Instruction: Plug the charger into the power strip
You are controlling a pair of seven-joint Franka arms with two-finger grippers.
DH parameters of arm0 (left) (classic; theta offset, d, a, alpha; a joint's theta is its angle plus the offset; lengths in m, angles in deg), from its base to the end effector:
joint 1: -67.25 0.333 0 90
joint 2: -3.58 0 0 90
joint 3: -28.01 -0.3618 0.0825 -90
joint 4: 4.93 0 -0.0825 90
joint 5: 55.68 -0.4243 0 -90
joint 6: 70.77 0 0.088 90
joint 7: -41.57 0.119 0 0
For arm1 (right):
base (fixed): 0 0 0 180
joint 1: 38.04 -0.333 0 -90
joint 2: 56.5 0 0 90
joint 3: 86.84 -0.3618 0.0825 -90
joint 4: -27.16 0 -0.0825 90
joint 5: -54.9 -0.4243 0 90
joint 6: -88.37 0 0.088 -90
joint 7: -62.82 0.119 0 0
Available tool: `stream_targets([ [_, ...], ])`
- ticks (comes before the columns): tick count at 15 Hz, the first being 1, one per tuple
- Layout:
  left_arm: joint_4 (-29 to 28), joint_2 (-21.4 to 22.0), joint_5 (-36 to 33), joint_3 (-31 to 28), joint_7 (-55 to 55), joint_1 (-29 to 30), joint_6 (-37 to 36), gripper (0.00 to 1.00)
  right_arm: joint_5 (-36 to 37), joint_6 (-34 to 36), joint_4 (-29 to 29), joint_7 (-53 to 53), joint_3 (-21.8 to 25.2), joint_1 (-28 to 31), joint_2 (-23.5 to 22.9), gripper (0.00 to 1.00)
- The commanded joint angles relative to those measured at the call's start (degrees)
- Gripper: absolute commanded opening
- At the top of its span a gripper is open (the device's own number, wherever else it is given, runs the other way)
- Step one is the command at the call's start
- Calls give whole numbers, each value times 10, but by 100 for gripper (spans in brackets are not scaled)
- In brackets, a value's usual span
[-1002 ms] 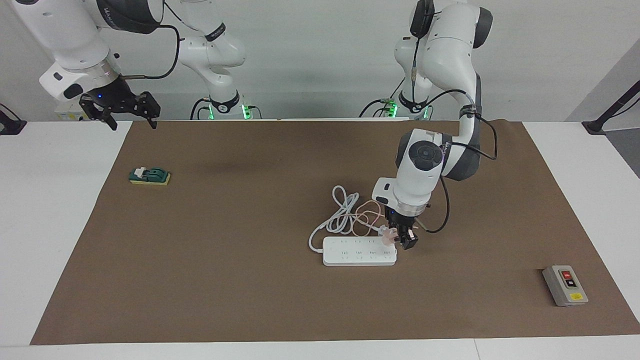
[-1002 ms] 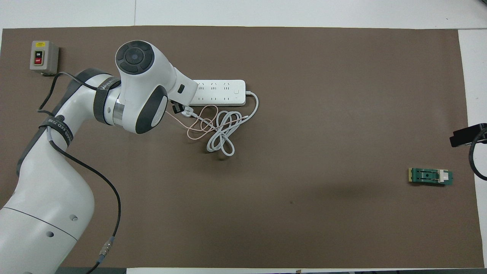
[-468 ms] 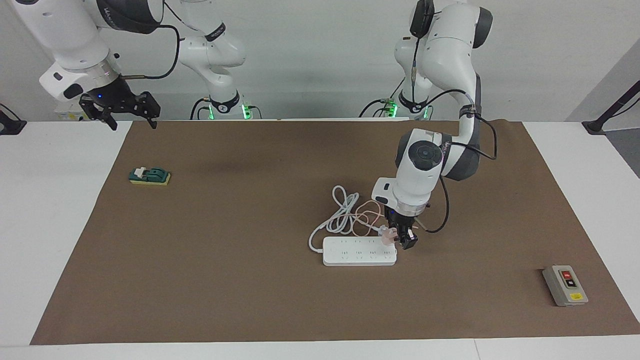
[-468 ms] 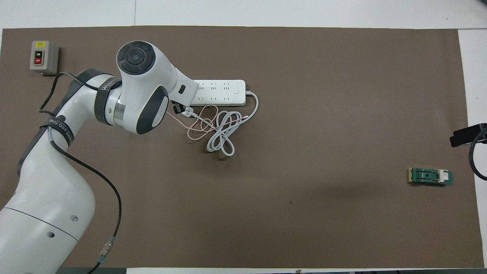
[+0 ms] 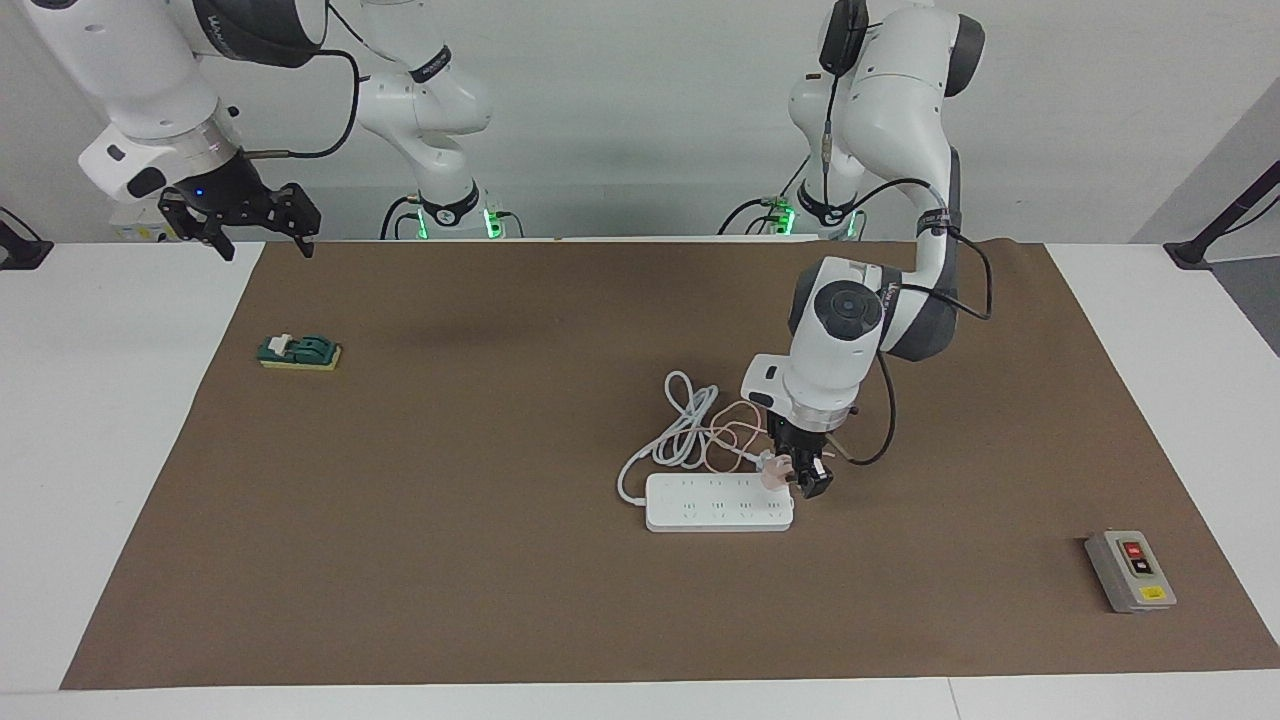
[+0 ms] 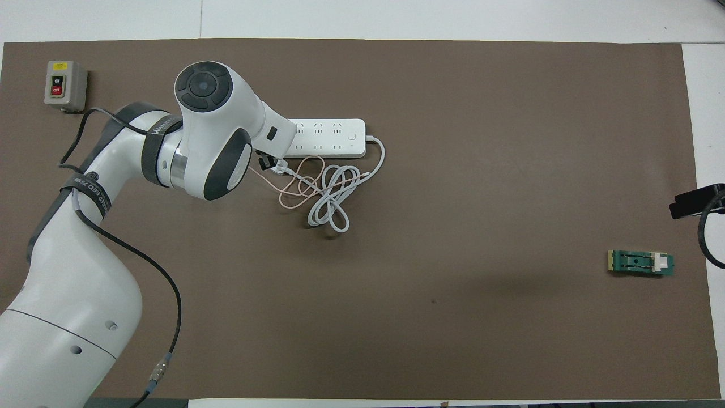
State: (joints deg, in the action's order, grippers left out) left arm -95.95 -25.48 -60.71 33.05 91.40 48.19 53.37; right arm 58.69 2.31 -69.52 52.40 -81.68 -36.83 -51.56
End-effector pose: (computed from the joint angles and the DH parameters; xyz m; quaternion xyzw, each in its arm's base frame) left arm 0.6925 -0.2948 0.3566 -0.7880 0.6143 -0.0321 0.0238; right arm 0.5490 -0.0718 0.6430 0.9977 0.0350 -0.0534 0.0216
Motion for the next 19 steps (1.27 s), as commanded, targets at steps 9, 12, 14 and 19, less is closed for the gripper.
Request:
stream_targets([
  [9, -30, 9, -4, 1, 0, 0, 7, 0, 9, 3, -9, -9, -5, 5, 12, 100],
  [12, -31, 9, -4, 4, 4, 1, 7, 0, 9, 3, -9, -9, -5, 5, 12, 100],
  [14, -31, 9, -4, 4, 11, 2, 8, 0, 9, 3, -9, -9, -5, 5, 12, 100],
  [19, -31, 9, -4, 5, 35, 2, 20, 0, 9, 3, -9, -9, -5, 5, 12, 100],
])
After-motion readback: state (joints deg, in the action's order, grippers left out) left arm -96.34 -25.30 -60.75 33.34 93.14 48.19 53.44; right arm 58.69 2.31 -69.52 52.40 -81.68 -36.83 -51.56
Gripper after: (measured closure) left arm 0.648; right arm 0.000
